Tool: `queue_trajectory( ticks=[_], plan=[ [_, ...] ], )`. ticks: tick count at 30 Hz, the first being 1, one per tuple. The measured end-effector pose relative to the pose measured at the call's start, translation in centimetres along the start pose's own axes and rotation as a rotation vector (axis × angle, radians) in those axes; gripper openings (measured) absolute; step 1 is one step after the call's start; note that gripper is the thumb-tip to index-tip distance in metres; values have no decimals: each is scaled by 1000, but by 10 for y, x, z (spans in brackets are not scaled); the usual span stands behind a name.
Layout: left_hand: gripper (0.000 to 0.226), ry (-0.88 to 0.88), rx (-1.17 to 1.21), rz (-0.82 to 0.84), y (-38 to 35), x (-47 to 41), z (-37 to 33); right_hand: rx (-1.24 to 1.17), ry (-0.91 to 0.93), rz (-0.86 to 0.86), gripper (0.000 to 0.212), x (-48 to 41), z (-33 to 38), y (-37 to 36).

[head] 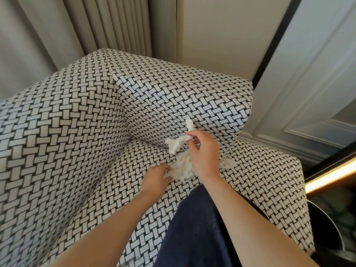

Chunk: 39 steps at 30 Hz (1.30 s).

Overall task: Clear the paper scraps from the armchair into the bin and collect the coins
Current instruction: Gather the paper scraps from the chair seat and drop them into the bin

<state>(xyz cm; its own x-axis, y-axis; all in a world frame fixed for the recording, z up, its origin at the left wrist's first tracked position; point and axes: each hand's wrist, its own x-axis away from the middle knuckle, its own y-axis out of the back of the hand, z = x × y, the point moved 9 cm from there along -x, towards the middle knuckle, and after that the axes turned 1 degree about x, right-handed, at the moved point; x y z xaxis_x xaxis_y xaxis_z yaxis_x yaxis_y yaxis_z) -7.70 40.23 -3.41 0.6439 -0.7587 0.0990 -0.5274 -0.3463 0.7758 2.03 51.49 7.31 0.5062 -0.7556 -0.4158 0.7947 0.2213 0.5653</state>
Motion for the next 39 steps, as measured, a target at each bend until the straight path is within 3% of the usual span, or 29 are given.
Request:
queue_trajectory(
  ticks=[6, 9, 17, 23, 29, 35, 39],
  plan=[
    [21, 12, 5, 101, 10, 1, 1, -39, -62, -19, 14, 2, -3, 6],
    [27, 15, -7, 169, 18, 3, -8, -135, -106, -36, 11, 4, -2, 19],
    [32, -170, -77, 173, 52, 11, -71, -457, -411, -125, 13, 32, -40, 81],
    [33, -261, -51, 232, 49, 19, -132, -395, -497, -85, 13, 61, -79, 150],
    [29, -382, -1, 299, 10, 35, -214, -262, -544, -121, 15, 91, -121, 209],
    [33, -433, 25, 420, -64, 44, -278, -243, -669, -337, 22, 127, -168, 271],
    [37, -462, 81, 537, -119, 54, -314, -226, -839, -445, 12, 156, -225, 297]
  ],
)
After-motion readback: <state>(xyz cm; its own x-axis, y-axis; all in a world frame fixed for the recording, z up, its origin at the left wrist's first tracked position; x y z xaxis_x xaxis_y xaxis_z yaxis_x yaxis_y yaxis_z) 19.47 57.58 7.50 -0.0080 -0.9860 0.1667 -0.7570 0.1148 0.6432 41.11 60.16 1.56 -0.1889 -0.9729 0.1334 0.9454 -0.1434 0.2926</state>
